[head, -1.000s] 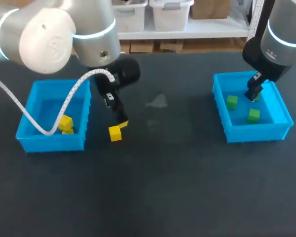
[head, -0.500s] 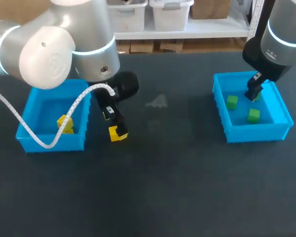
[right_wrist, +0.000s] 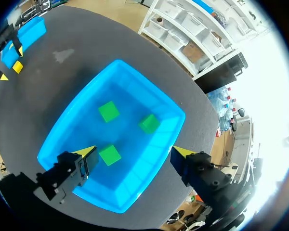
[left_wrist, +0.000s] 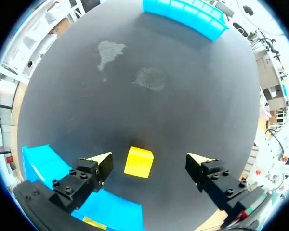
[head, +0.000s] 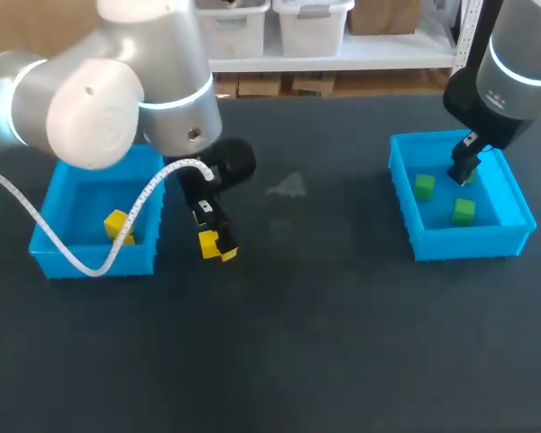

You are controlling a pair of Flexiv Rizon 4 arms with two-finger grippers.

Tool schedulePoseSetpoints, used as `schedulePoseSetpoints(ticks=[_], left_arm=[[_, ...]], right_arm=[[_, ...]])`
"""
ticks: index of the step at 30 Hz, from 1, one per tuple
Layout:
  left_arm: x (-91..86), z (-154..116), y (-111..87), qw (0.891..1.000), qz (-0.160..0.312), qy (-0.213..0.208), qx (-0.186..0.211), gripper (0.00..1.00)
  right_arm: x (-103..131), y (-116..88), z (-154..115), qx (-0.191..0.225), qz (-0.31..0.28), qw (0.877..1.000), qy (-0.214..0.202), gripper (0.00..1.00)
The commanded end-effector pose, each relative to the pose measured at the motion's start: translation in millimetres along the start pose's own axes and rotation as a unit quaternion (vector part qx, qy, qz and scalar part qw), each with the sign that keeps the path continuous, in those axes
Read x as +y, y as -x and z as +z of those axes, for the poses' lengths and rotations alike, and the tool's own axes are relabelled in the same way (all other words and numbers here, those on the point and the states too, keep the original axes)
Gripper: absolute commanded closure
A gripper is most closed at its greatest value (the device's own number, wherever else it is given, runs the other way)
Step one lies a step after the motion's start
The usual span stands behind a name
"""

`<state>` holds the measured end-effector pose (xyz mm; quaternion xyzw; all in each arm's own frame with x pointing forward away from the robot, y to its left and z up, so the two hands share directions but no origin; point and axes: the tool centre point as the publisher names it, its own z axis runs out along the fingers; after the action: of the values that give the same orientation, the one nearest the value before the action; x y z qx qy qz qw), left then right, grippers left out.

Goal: Put the green cubes in the right bin and the yellow cubes in the left bin.

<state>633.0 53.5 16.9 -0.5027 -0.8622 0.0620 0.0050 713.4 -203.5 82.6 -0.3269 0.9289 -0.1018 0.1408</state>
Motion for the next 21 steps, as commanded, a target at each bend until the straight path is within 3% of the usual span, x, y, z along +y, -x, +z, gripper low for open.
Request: schedulePoseSetpoints(ticks=[1,21], left_arm=[[4.0,5,2.6,1.000,0.000,-0.005,0.001,0.00],[7.0,13,-8.3,1.000,0.001,-0.004,0.004,0.00]], right_arm=[[0,-1,0,-0.002,0.000,1.000,-0.001,0.00],[0,-1,0,-0.002,0.000,1.000,-0.001,0.00]])
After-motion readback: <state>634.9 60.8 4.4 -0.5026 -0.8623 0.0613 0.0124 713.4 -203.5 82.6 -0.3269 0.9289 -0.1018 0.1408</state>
